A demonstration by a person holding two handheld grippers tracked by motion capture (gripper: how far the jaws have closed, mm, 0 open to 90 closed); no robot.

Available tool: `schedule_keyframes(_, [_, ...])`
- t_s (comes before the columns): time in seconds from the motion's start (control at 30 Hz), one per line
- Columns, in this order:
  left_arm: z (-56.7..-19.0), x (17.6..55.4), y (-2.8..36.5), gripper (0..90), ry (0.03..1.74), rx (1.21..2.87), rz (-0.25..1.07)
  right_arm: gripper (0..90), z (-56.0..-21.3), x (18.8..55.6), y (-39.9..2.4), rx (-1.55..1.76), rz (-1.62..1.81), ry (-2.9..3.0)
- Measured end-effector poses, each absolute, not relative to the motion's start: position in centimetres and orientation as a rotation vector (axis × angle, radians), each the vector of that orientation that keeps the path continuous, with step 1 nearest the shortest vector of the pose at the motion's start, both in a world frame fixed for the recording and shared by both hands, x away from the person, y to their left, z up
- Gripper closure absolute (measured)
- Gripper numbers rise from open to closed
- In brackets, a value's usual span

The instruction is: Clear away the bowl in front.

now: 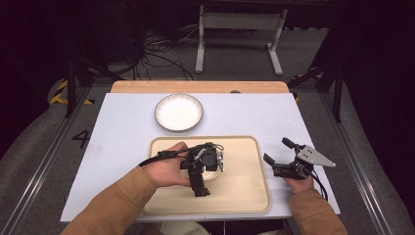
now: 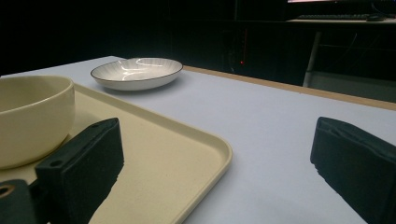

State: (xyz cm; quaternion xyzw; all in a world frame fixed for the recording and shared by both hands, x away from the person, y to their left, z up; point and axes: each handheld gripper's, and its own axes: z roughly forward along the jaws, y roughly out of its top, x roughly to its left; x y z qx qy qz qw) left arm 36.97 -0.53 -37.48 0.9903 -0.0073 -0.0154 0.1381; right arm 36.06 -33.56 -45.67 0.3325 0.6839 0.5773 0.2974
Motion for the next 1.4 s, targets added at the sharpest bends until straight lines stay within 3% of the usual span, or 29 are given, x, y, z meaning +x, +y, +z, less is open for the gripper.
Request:
schedule_keyframes(0.83, [-34.5,35.4,6.3,0.0,0.182,2.568,0.045,3.0,-45.7,36.1,-33.6,0.881,1.539,1.826])
schedule_keyframes(1.4, [-34.4,35.1,10.3,0.0,0.308,2.411,0.092,3.0,-45.7,36.1,-33.6,0.879,1.548,1.824])
